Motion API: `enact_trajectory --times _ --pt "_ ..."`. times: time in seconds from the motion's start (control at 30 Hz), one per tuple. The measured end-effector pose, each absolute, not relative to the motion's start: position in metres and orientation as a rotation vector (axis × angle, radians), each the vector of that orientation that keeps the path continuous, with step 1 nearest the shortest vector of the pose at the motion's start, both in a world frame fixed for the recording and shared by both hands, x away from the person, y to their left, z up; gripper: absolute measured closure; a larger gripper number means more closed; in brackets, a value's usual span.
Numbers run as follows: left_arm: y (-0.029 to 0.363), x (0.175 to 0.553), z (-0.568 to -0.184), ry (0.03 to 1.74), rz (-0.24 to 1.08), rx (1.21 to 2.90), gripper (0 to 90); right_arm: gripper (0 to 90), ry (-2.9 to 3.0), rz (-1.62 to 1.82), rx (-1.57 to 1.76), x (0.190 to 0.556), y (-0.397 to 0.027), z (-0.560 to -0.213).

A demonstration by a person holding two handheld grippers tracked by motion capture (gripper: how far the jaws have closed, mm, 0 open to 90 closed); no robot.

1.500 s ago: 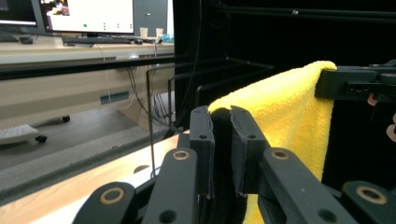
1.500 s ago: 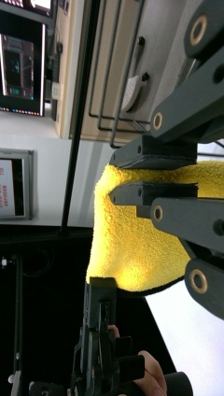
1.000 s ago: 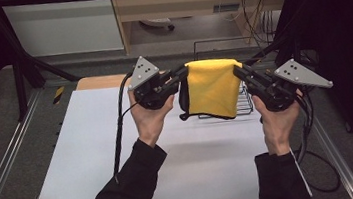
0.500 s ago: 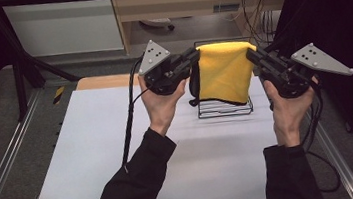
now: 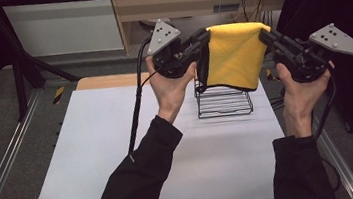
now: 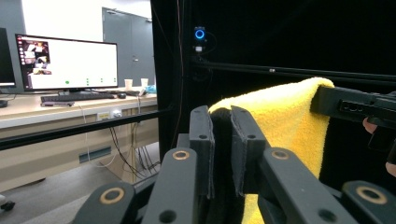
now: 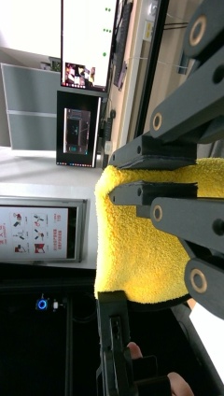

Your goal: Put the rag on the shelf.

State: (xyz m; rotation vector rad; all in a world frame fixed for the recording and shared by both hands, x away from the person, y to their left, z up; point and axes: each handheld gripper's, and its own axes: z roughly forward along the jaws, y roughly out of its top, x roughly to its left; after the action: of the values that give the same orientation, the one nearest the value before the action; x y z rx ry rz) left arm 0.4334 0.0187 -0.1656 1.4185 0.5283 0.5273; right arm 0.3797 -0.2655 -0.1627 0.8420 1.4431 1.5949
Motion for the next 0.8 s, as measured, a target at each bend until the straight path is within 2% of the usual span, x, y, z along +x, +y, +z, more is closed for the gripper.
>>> enact_trajectory --times 0.8 --pt "0.001 0.458 -0.124 0.526 0.556 1.374 80.0 83.3 1.38 1.609 0.836 0.415 -0.279 -0.126"
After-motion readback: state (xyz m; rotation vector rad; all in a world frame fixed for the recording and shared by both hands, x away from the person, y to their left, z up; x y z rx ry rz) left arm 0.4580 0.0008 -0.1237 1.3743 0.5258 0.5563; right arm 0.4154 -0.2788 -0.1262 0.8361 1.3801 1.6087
